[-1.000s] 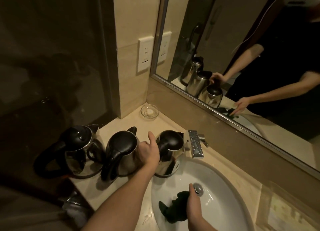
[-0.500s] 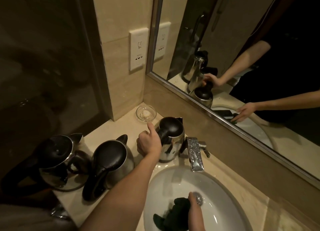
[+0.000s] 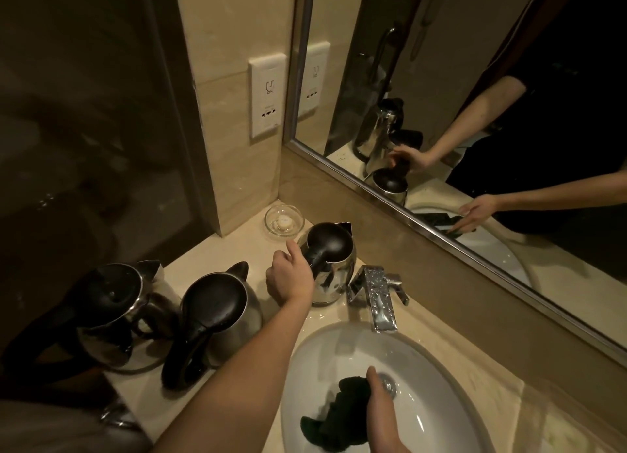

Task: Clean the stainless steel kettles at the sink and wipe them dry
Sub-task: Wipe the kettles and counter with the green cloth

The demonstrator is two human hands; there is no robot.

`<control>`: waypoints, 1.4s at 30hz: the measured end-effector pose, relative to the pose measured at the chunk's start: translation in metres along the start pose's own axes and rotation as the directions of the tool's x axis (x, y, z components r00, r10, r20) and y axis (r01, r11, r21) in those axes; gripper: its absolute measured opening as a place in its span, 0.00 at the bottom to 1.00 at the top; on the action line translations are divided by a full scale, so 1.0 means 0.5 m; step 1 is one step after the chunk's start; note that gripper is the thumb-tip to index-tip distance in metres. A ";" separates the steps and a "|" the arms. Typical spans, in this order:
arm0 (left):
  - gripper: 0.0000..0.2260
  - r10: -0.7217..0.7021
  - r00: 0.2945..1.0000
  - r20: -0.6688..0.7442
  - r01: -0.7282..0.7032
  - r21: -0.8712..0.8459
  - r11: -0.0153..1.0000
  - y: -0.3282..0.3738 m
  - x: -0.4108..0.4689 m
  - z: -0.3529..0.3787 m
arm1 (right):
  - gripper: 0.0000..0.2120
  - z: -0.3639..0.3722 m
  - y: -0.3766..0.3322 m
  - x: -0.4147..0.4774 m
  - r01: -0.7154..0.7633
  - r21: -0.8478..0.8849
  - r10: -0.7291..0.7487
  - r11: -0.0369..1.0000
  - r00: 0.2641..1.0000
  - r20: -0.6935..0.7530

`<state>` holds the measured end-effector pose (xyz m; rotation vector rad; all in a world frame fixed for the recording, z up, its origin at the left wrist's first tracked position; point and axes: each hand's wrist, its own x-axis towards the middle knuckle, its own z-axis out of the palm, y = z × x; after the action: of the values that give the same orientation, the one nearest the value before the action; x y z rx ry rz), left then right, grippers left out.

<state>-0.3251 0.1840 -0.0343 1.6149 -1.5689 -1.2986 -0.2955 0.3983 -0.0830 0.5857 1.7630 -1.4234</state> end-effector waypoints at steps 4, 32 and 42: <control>0.18 0.168 0.986 0.021 -0.168 0.046 0.985 0.002 -0.027 -0.051 | 0.18 0.012 -0.001 -0.014 0.119 -0.084 -0.126 0.989 0.988 -0.085; 0.36 -0.150 0.934 0.325 0.143 0.044 0.989 -0.207 -0.002 -0.423 | 0.21 0.114 0.108 -0.222 0.275 -0.271 -0.321 0.922 0.937 -0.139; 0.40 -0.133 0.898 0.420 0.130 0.036 0.991 -0.224 -0.016 -0.425 | 0.27 0.170 0.118 -0.297 0.263 0.040 -0.251 0.964 0.950 -0.188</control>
<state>-0.0865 0.1609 -0.0472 1.5348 -1.7297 -1.8142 -0.1390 0.3503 -0.0053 0.5481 2.0013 -1.6544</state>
